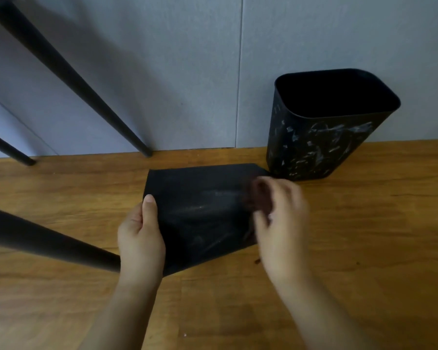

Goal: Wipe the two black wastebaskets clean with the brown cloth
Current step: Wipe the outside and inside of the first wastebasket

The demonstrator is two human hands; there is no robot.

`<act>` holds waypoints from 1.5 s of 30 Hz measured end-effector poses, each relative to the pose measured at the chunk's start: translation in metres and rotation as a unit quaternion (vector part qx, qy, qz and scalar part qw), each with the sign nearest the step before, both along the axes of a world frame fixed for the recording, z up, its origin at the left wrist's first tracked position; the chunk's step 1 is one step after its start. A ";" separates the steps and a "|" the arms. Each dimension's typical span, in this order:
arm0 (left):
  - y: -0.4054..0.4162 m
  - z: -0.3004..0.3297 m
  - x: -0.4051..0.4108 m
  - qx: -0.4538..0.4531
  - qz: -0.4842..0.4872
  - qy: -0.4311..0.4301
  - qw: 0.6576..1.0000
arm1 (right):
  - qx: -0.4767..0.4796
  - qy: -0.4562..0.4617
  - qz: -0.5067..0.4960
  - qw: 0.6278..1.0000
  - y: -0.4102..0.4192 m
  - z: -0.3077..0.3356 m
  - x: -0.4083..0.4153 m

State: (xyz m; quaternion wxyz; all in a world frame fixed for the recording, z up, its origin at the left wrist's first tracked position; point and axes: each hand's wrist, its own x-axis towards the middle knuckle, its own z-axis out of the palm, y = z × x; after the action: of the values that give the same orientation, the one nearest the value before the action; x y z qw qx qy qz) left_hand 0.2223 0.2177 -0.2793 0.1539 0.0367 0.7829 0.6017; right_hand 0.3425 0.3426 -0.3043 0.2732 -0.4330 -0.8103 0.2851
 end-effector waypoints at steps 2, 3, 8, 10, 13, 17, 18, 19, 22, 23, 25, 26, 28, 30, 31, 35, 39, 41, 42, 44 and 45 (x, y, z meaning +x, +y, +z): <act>0.003 0.003 0.002 0.003 -0.007 0.001 1.000 | -0.016 0.013 -0.095 0.995 0.010 -0.005 0.006; 0.005 0.004 0.003 0.000 -0.013 0.003 1.000 | -0.012 0.006 -0.102 0.995 0.008 -0.005 0.006; 0.011 0.005 0.000 -0.007 -0.011 -0.029 1.000 | 0.015 -0.009 0.091 0.996 -0.046 0.008 -0.013; 0.010 0.007 -0.001 0.005 -0.006 -0.050 0.999 | 0.082 -0.016 0.186 0.979 -0.054 0.004 -0.011; 0.007 0.007 -0.002 0.019 -0.008 -0.067 0.998 | 0.131 -0.016 0.182 0.974 -0.035 -0.011 0.003; 0.008 0.006 -0.005 0.027 -0.002 -0.070 0.997 | 0.019 0.007 -0.028 0.999 -0.003 -0.022 0.020; 0.009 0.006 -0.006 0.023 -0.001 -0.068 0.997 | -0.004 0.029 -0.071 0.997 0.001 -0.021 0.021; 0.010 0.006 -0.006 0.019 -0.002 -0.066 0.998 | -0.014 0.046 -0.097 0.994 0.001 -0.021 0.020; 0.016 0.008 -0.005 0.011 -0.002 -0.071 0.997 | -0.021 0.042 -0.081 0.996 -0.019 -0.014 0.007; 0.017 0.008 -0.005 0.010 -0.001 -0.077 0.997 | -0.013 0.035 -0.044 0.998 -0.030 -0.011 0.002; 0.018 0.010 -0.008 0.005 0.000 -0.084 0.996 | 0.039 0.017 0.070 0.997 -0.050 -0.007 -0.004; 0.018 0.010 -0.009 0.001 0.001 -0.085 0.996 | 0.072 0.006 0.122 0.990 -0.055 -0.008 -0.004; 0.018 0.013 -0.011 -0.006 0.003 -0.085 0.996 | 0.097 -0.004 0.167 0.981 -0.052 -0.010 -0.004; 0.017 0.015 -0.014 -0.015 -0.004 -0.086 0.996 | 0.088 0.005 0.160 0.983 -0.047 -0.011 -0.004; 0.017 0.015 -0.016 -0.024 -0.016 -0.086 0.996 | 0.085 0.007 0.153 0.985 -0.045 -0.010 -0.006; 0.008 0.011 -0.021 -0.138 -0.112 -0.026 0.984 | 0.068 0.013 0.137 0.988 -0.043 -0.005 -0.014; -0.011 -0.001 -0.015 -0.111 -0.146 0.065 0.981 | 0.051 0.036 0.115 0.991 -0.040 0.001 -0.023; -0.016 -0.011 -0.016 -0.115 -0.151 0.136 0.972 | 0.034 0.059 0.103 0.992 -0.038 0.000 -0.025; -0.017 -0.016 -0.017 -0.126 -0.149 0.173 0.965 | 0.021 0.073 0.095 0.993 -0.037 -0.001 -0.024; -0.016 -0.024 -0.016 -0.130 -0.138 0.223 0.956 | 0.005 0.092 0.066 0.994 -0.036 -0.002 -0.023; -0.014 -0.025 -0.013 -0.116 -0.132 0.232 0.957 | 0.003 0.098 0.047 0.994 -0.036 -0.001 -0.022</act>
State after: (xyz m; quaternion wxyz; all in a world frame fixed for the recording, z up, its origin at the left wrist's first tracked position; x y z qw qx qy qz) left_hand 0.2094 0.2037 -0.3038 0.0489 0.2605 0.8496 0.4560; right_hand 0.3202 0.3067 -0.3055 0.3385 -0.3638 -0.8000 0.3362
